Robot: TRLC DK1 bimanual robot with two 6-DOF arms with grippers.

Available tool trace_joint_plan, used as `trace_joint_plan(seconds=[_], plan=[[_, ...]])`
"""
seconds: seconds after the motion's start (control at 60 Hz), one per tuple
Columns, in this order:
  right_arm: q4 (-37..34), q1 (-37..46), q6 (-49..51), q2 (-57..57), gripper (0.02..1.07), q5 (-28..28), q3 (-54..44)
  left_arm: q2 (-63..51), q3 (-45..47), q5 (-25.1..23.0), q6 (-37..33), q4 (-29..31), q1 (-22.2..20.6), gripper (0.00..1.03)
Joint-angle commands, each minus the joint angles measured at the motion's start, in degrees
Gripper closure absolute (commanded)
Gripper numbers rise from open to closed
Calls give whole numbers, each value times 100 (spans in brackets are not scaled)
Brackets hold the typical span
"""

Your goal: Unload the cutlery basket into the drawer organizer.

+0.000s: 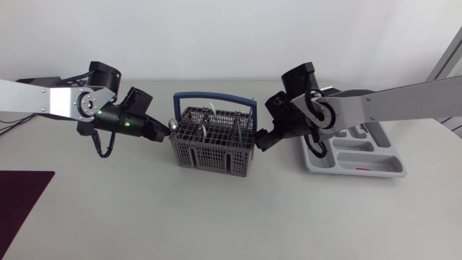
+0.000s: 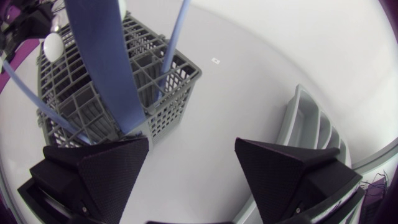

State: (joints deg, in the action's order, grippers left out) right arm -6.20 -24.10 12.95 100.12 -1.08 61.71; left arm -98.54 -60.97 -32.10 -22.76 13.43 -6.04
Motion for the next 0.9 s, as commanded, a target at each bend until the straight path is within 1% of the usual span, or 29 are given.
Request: trace_joint_plan(seconds=[0.0, 0.067, 0.167, 0.3, 0.367, 0.417, 0.517, 0.667, 0.8, 0.883], plan=[[180, -86, 15, 210, 7, 249, 359, 397, 367, -271, -185, 72, -292, 72], [171, -95, 15, 316, 7, 258, 482, 687, 604, -262, -202, 107, -371, 72], [171, -157, 32, 368, 7, 293, 526, 925, 753, -253, -228, 133, -345, 72], [136, -201, 15, 377, 7, 126, 526, 986, 762, -157, -334, 107, -64, 71], [119, -139, 32, 245, 7, 126, 420, 951, 709, -157, -334, 90, 112, 71], [48, -104, 32, 157, 7, 143, 359, 951, 692, -157, -334, 72, 156, 70], [-22, -148, 32, -80, 7, 161, 139, 942, 657, -157, -334, 28, 147, 70], [-48, -464, -47, -388, 7, 126, -107, 889, 551, -139, -281, -51, 121, 70], [-110, -684, -117, -458, 7, -15, -142, 863, 472, -130, -264, -77, 147, 70], [-92, -693, -117, -431, 7, -252, -168, 863, 481, -139, -255, -86, 182, 70]])
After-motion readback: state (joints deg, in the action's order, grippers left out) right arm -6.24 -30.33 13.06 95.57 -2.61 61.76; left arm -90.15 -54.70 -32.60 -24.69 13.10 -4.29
